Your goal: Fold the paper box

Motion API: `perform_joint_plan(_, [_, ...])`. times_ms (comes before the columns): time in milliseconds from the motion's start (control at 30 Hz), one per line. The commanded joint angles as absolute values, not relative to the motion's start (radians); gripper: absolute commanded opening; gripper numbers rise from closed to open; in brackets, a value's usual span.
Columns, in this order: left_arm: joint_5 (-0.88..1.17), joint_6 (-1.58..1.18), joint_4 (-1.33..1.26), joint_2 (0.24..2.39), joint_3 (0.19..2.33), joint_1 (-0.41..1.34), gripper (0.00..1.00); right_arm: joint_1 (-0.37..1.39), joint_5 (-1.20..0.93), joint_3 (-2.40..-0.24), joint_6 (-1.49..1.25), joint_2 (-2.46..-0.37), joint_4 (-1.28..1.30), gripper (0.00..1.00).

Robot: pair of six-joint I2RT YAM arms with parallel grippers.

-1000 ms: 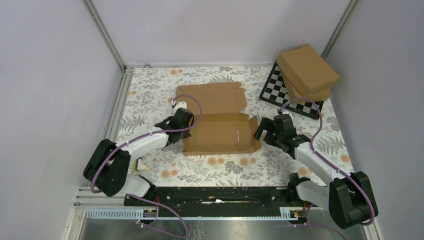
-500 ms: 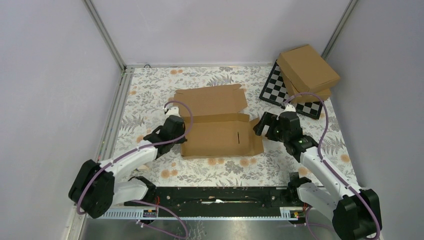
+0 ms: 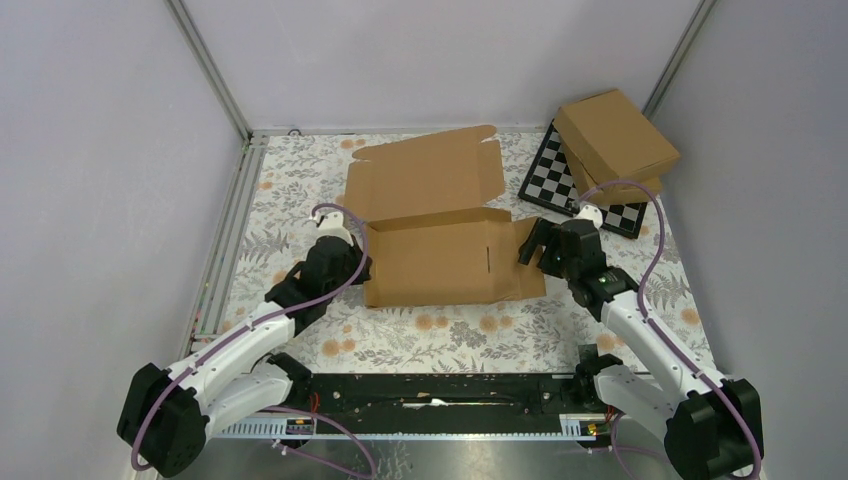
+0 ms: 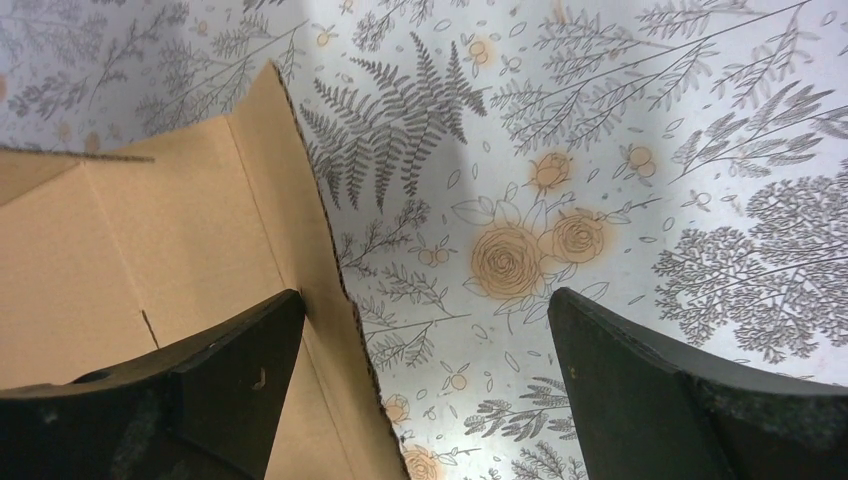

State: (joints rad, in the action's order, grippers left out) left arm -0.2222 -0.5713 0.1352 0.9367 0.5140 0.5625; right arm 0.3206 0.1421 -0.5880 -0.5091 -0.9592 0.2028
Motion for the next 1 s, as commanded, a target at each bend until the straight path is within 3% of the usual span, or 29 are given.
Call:
perform_joint_plan(0, [-0.212, -0.585, 0.064, 0.912, 0.523, 0.557, 0.0, 0.318, 0.224, -0.65, -0.499, -0.967, 0.196, 0.98])
perform_joint_plan(267, [-0.185, -0.589, 0.075, 0.892, 0.496, 0.557, 0.0, 0.318, 0.133, -0.672, -0.546, -0.97, 0.144, 0.96])
perform_joint_plan(733, [-0.153, -0.595, 0.092, 0.896, 0.475, 0.557, 0.0, 0.317, 0.131, -0.68, -0.58, -0.901, 0.128, 0.96])
perform_joint_plan(967, [-0.115, -0.58, 0.058, 0.89, 0.461, 0.557, 0.0, 0.317, 0.165, -0.716, -0.603, -0.963, 0.13, 0.96])
